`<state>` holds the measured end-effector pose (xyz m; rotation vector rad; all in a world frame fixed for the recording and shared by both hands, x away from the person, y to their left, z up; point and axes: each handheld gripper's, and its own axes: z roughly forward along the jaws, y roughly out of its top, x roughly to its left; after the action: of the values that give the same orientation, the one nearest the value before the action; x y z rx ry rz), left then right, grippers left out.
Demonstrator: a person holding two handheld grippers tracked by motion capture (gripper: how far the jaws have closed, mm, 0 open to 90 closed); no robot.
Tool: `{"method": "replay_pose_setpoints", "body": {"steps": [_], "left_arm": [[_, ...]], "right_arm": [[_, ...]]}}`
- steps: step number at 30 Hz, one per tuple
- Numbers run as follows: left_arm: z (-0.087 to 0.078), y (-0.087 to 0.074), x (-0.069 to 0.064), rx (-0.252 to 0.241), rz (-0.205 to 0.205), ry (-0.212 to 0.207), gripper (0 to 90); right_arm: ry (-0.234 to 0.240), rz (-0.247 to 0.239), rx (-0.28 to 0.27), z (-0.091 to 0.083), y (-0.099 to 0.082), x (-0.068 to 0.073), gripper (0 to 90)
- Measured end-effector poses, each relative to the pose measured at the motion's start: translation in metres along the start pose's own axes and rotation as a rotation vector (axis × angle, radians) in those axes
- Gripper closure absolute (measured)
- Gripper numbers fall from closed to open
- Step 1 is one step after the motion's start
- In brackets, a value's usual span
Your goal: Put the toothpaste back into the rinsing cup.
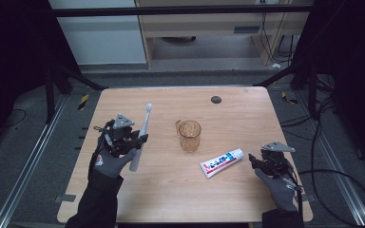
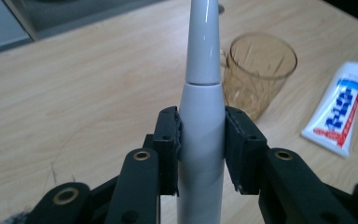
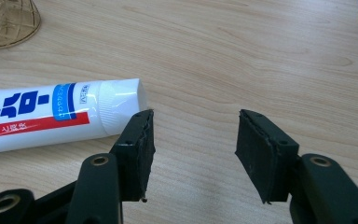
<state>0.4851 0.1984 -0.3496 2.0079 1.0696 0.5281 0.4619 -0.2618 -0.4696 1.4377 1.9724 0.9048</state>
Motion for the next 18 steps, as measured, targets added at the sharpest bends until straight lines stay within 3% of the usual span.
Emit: {"method": "replay_pose_setpoints", "body": {"steps": [12, 18], "left_arm": [[0.008, 0.029, -0.012, -0.194, -0.026, 0.059, 67.3], [0.019, 0.042, -0.016, -0.256, -0.048, 0.030, 67.3]], "right_arm": [[-0.013, -0.001, -0.015, 0.000, 0.000, -0.001, 46.2], [-0.018, -0.002, -0.022, 0.000, -0.001, -0.001, 46.1]]}}
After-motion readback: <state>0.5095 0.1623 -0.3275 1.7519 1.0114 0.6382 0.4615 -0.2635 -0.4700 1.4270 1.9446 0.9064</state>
